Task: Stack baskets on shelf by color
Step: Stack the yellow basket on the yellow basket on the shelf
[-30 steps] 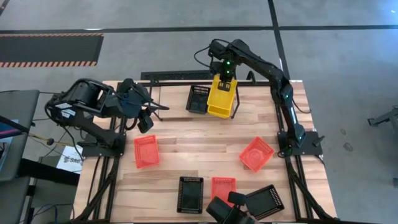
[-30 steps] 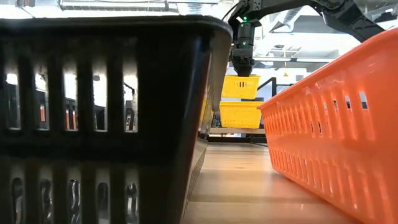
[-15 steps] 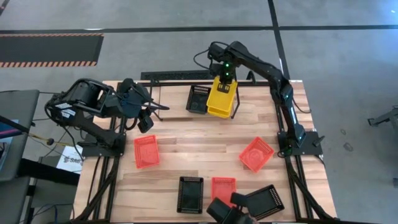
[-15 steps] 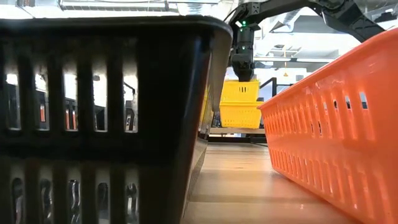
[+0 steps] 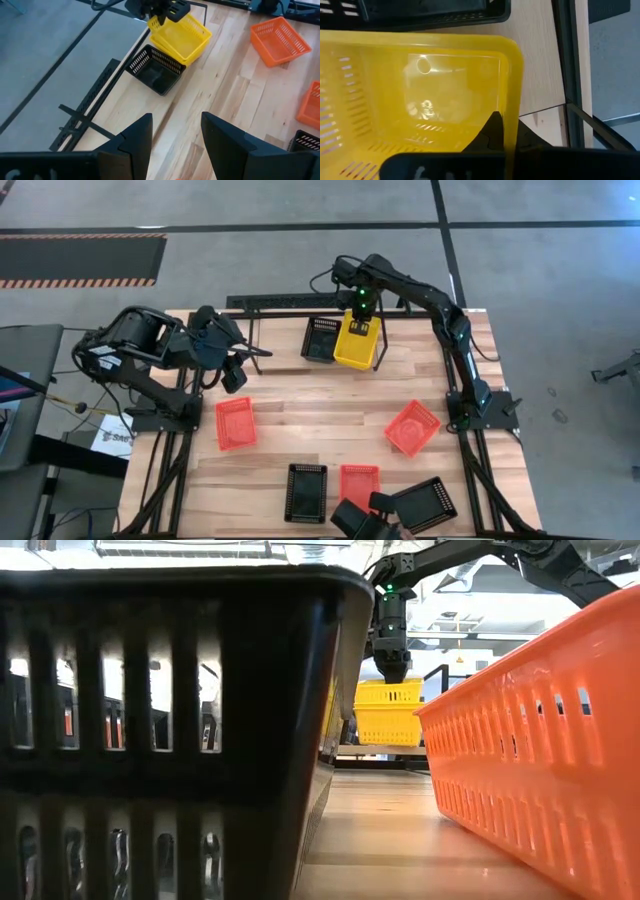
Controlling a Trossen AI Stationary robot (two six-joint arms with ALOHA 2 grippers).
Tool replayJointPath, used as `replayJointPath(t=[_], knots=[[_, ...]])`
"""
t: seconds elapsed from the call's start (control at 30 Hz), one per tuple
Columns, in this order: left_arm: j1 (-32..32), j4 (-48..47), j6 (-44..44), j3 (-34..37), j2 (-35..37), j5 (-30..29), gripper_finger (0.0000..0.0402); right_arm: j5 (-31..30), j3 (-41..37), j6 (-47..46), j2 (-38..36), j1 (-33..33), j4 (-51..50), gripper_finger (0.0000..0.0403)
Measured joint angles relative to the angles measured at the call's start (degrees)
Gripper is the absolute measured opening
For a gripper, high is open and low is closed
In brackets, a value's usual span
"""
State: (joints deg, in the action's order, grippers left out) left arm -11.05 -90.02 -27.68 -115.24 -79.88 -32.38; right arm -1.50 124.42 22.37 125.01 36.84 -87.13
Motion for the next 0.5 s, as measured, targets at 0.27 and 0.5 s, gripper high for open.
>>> replayJointPath(t=[0.27,0.5], knots=[[0.0,0.0,0.0,0.0,0.0,0.0,0.0157,-0.01,0.0,0.2,0.0,-0.04,-0.08,0.0041],[-0.02,0.0,0.02,0.0,0.0,0.02,0.0157,-0.86,0.0,-0.19,0.0,-0.07,-0.19,0.0051]])
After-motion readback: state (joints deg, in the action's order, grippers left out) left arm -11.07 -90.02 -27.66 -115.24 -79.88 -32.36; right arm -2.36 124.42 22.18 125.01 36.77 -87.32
